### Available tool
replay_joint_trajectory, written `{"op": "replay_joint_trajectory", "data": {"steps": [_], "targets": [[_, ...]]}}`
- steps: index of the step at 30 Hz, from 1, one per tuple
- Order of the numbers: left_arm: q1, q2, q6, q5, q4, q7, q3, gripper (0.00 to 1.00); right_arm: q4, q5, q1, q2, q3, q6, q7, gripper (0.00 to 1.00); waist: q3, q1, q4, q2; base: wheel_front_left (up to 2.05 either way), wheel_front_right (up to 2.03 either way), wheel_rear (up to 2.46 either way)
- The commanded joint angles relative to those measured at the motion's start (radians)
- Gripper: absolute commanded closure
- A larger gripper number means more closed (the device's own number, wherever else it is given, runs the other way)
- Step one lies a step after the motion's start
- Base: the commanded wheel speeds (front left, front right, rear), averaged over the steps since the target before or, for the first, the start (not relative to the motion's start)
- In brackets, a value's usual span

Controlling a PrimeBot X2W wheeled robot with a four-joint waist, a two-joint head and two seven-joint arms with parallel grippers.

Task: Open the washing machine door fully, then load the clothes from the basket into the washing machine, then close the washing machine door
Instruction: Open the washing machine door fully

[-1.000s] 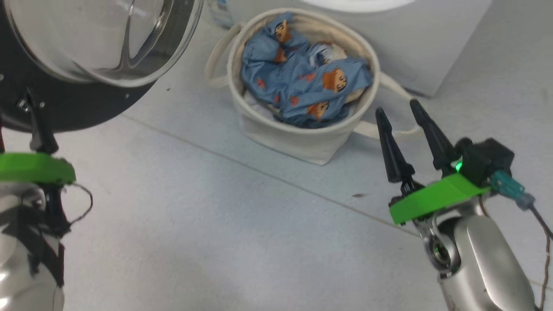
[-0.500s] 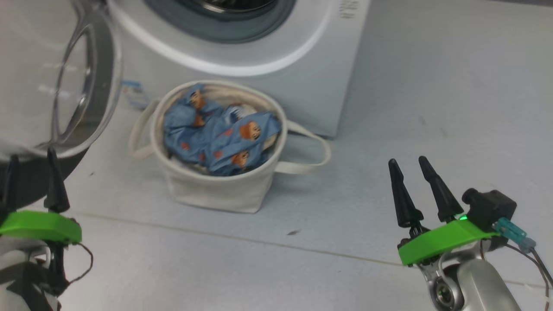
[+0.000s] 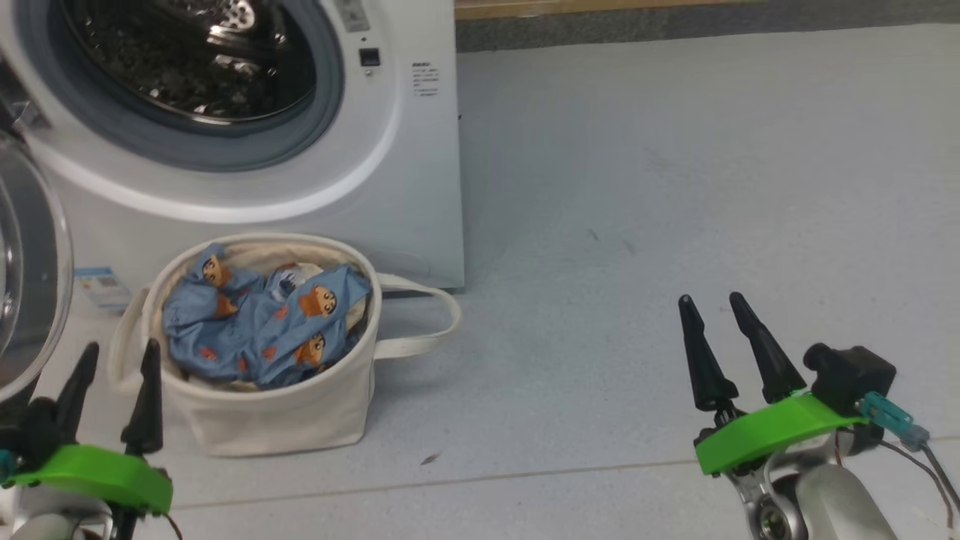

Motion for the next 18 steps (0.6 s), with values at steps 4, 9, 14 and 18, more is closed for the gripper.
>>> {"op": "replay_joint_trajectory", "data": {"steps": [4,9,14,18], "targets": [[-0.031,0.035,0.030,-0.008,-0.040,0.037,0.036,0.00,-0.038,-0.015,-0.005,0.008,-0.013,0.001,-0.009,0.00,-0.016,0.0001,-0.018,-0.0001,0.00,0.00,0.00],[-0.026,0.035,0.038,-0.015,-0.061,0.049,0.034,0.00,-0.047,-0.020,-0.001,0.008,-0.025,0.001,-0.002,0.00,-0.017,0.0001,-0.019,-0.0001,0.00,0.00,0.00],[-0.013,0.029,0.031,-0.053,-0.072,0.068,0.035,0.00,-0.047,-0.016,0.003,0.008,-0.026,0.001,-0.002,0.00,-0.019,0.0001,-0.020,-0.0001,0.00,0.00,0.00],[-0.002,0.038,0.026,-0.069,-0.079,0.081,0.032,0.00,-0.044,-0.014,0.006,0.008,-0.029,0.001,-0.002,0.00,-0.019,0.0001,-0.019,-0.0001,0.00,0.00,0.00]]}}
